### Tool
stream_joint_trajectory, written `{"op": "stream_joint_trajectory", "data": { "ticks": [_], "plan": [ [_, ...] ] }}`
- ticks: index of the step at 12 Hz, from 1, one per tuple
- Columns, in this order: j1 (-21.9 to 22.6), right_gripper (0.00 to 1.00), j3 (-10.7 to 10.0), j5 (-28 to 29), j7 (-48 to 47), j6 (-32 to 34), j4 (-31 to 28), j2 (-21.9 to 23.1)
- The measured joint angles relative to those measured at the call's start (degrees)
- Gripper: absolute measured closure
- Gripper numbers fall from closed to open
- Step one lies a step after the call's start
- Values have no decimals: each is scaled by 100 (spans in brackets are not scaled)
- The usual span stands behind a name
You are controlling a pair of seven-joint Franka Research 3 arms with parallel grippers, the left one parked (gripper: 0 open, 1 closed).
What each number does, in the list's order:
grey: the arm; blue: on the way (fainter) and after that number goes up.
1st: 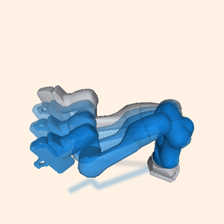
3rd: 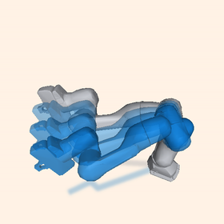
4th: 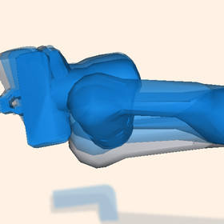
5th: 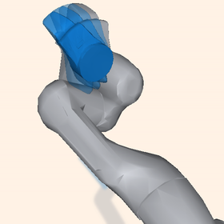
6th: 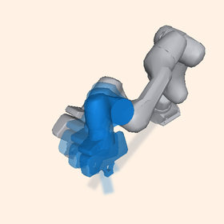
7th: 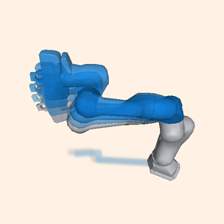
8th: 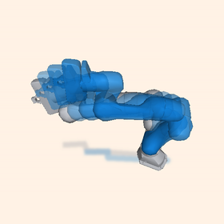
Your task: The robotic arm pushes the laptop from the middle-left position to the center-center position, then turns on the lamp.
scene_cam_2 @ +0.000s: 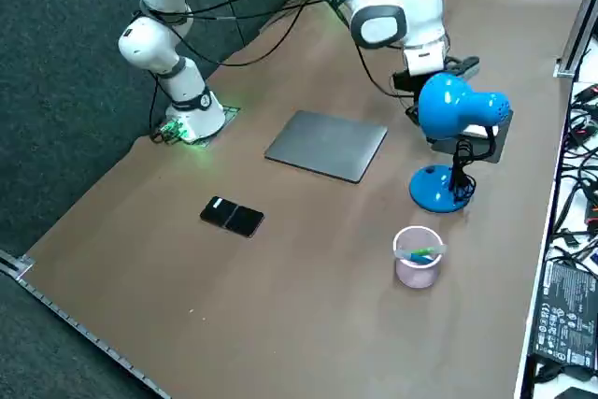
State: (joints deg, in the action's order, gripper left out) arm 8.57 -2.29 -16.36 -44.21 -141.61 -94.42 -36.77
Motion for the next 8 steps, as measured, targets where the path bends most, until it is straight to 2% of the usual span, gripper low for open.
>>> {"op": "stream_joint_trajectory", "data": {
  "ticks": [8],
  "plan": [
    [-254,98,-2,-139,29,-84,136,-265]
  ]
}}
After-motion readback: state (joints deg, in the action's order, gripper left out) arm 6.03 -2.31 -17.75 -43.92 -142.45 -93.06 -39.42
